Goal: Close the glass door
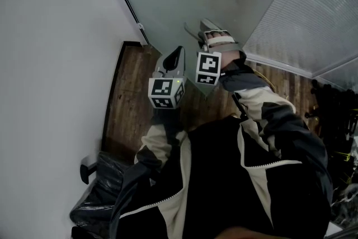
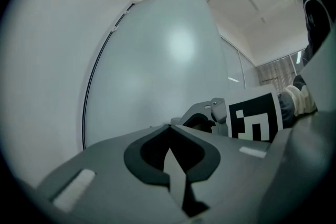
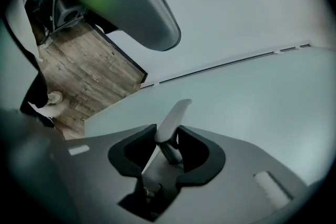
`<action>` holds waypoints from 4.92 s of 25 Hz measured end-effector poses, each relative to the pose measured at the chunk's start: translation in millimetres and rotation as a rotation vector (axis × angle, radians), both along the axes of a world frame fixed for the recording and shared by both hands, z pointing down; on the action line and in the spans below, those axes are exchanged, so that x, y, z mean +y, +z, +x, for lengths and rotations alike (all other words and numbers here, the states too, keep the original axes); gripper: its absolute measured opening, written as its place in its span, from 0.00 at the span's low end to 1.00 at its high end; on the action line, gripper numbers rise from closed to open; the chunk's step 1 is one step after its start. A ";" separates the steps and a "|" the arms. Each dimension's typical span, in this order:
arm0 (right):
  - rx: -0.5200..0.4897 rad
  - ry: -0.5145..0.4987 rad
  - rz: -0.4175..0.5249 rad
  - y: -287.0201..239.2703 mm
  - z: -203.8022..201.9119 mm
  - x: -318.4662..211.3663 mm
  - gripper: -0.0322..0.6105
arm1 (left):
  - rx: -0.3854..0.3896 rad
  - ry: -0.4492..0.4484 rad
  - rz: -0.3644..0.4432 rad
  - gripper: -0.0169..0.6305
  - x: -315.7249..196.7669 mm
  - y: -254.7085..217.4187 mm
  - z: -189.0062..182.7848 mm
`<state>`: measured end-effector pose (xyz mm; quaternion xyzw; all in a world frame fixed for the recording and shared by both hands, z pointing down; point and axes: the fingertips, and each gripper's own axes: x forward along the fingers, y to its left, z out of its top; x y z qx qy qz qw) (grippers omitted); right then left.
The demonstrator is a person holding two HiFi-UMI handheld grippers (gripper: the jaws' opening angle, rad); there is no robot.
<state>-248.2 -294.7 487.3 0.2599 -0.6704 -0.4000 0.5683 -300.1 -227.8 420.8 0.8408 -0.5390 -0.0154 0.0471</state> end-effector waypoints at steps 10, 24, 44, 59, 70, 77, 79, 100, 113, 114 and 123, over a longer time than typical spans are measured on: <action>0.027 0.029 0.014 5.8 15.6 -28.7 0.26 | 0.000 0.020 0.006 0.04 2.1 0.4 -0.2; 0.140 0.130 0.102 13.0 76.5 -118.0 0.24 | -0.007 0.006 -0.004 0.04 8.3 7.8 -11.8; 0.077 0.138 0.194 13.3 155.4 -299.6 0.19 | -0.062 -0.113 -0.056 0.04 -68.0 0.9 24.1; 0.017 0.153 0.193 14.2 175.3 -401.7 0.16 | -0.073 -0.195 -0.085 0.04 -112.3 8.8 43.6; 0.018 0.115 0.211 12.0 175.5 -415.8 0.15 | -0.085 -0.221 -0.092 0.04 -120.6 10.3 54.6; 0.028 0.107 0.189 13.0 177.4 -418.4 0.16 | -0.086 -0.237 -0.093 0.04 -112.5 11.9 59.0; 0.032 0.098 0.195 14.2 179.5 -414.6 0.17 | -0.088 -0.240 -0.095 0.05 -104.7 13.8 56.2; -1.313 -0.098 -0.544 -97.9 91.1 -150.0 0.16 | -0.025 -0.202 -0.045 0.05 -101.8 -11.1 39.1; -1.424 -0.161 -0.695 -102.7 96.0 -81.2 0.05 | 0.005 -0.135 -0.001 0.05 -134.1 -28.2 68.9; -1.425 -0.159 -0.697 -102.8 97.9 -81.5 0.05 | 0.005 -0.133 0.001 0.05 -135.1 -28.9 71.9; -1.384 -0.192 -0.674 -105.1 119.0 -94.0 0.05 | -0.010 -0.143 -0.001 0.05 -151.7 -31.6 96.4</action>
